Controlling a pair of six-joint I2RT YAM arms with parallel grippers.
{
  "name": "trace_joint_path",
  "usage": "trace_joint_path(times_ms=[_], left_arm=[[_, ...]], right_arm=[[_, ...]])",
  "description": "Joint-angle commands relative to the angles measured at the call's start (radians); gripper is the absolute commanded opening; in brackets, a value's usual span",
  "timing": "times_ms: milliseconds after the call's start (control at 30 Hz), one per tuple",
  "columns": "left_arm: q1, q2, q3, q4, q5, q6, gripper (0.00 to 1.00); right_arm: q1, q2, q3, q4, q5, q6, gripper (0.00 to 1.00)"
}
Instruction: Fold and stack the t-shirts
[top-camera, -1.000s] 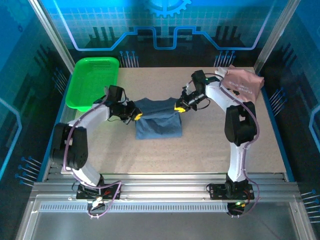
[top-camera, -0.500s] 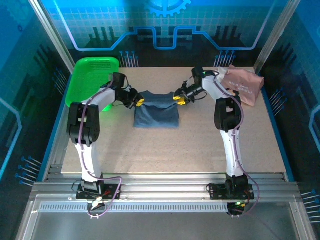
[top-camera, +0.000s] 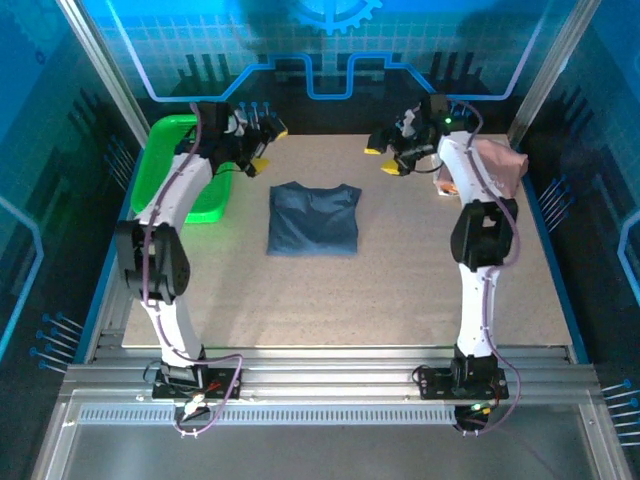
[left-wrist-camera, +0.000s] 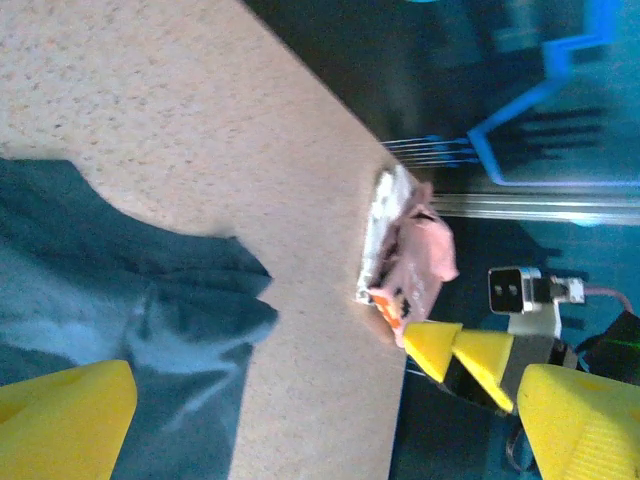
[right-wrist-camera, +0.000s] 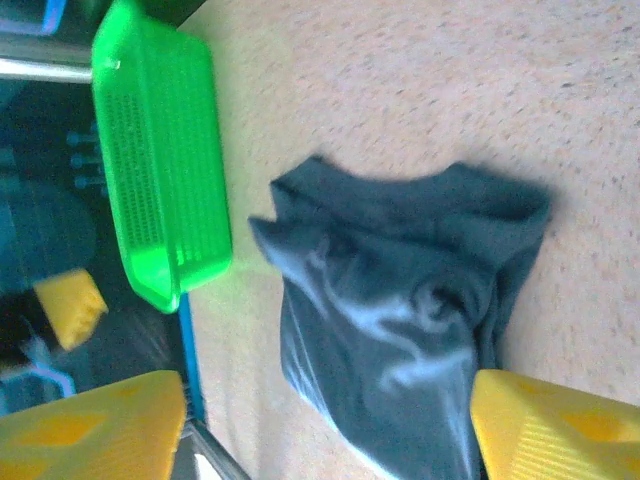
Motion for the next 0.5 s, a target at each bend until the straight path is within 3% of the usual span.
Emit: trace_joint_path(times_ms=[0,100,200,333,467], left_arm=[[-0.012,-0.151,-0.115,-0.038,-0.026,0.08,0.99],[-0.04,-0.25,-0.256,-0.028,-0.039,0.144,0.99],[-0.082,-0.348,-0.399,-0.005,-0.052,0.206,0.99],[-0.141,-0.485,-0.559,-0.001,-0.125,0.272,0.99],[-0.153,-0.602,-0.721,0.04,-0.151,0.236,0.99]], right_arm=[[0.068,-0.17,-0.182,-0.075,0.136,-0.211,0.82],[0.116,-0.24,-0.345,-0.008,0.217,-0.25,0.85],[0.154,-0.219,-0.399,0.035,0.262,-0.263,0.86],[0.187,-0.123,-0.359,0.046,0.343,-0.276,0.88],[0.21,0.004,-0.262,0.038,0.375,-0.285,0.88]])
